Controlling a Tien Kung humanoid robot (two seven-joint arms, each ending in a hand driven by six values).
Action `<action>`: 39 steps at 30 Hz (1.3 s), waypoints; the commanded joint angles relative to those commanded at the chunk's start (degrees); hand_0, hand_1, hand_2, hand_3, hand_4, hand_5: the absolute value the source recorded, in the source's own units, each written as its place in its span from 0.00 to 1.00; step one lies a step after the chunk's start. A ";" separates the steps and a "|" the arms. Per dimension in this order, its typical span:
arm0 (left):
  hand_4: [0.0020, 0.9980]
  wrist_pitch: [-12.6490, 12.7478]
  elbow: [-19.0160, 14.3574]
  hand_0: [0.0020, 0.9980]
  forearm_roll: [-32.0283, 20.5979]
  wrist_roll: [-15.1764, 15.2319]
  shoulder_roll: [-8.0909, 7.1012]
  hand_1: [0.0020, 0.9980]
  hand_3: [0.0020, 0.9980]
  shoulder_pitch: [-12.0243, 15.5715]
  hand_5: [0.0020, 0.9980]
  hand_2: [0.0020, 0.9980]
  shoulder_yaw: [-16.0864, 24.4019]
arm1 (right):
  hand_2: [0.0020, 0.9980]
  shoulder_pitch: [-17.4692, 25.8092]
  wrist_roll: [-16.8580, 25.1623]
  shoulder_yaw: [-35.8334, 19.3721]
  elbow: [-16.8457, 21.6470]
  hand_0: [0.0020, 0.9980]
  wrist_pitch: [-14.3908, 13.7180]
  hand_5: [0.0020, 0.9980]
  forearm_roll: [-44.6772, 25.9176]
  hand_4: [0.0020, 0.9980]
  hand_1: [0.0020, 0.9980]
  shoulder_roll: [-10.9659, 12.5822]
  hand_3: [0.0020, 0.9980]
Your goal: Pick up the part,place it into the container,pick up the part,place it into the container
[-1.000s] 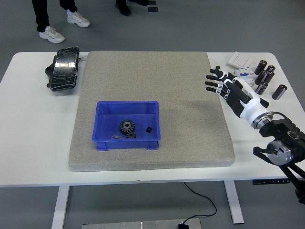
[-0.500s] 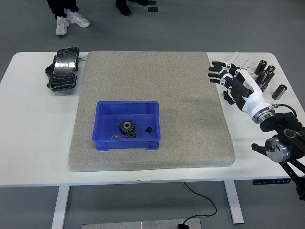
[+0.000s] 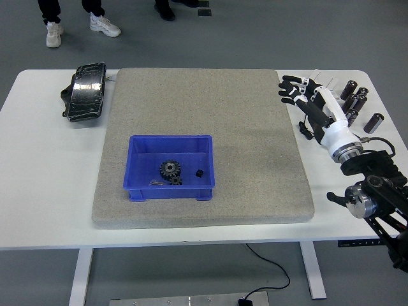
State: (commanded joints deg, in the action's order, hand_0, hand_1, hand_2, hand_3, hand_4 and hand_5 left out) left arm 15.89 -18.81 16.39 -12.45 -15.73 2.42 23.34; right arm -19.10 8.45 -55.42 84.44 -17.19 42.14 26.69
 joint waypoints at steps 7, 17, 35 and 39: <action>0.66 -0.07 -0.03 0.69 0.15 -0.15 -0.03 0.68 0.61 0.02 0.44 0.64 0.08 | 0.71 0.22 0.08 -0.61 -0.64 0.75 1.35 0.51 -2.37 0.84 0.71 -0.01 0.68; 0.66 -0.21 -0.07 0.69 0.28 -0.35 -0.05 0.68 0.60 -0.10 0.43 0.64 0.22 | 0.71 0.57 -0.06 -2.04 -0.76 0.75 1.34 0.51 -1.99 0.84 0.71 0.17 0.68; 0.66 -0.31 -0.35 0.69 1.39 -1.01 -0.45 0.68 0.60 -0.09 0.41 0.64 0.96 | 0.71 0.64 -0.11 -2.51 -0.69 0.75 1.53 0.51 -1.92 0.84 0.71 0.39 0.68; 0.66 -0.39 -0.37 0.69 2.05 -1.24 -0.70 0.68 0.60 -0.12 0.41 0.64 1.44 | 0.71 0.98 -0.10 -2.66 -0.65 0.75 1.54 0.51 -1.92 0.84 0.71 0.46 0.68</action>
State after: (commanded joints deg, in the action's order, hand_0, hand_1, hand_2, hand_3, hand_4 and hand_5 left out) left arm 15.51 -19.18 18.44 -13.69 -16.42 2.30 24.78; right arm -18.12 8.36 -58.08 83.79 -15.64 40.22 27.16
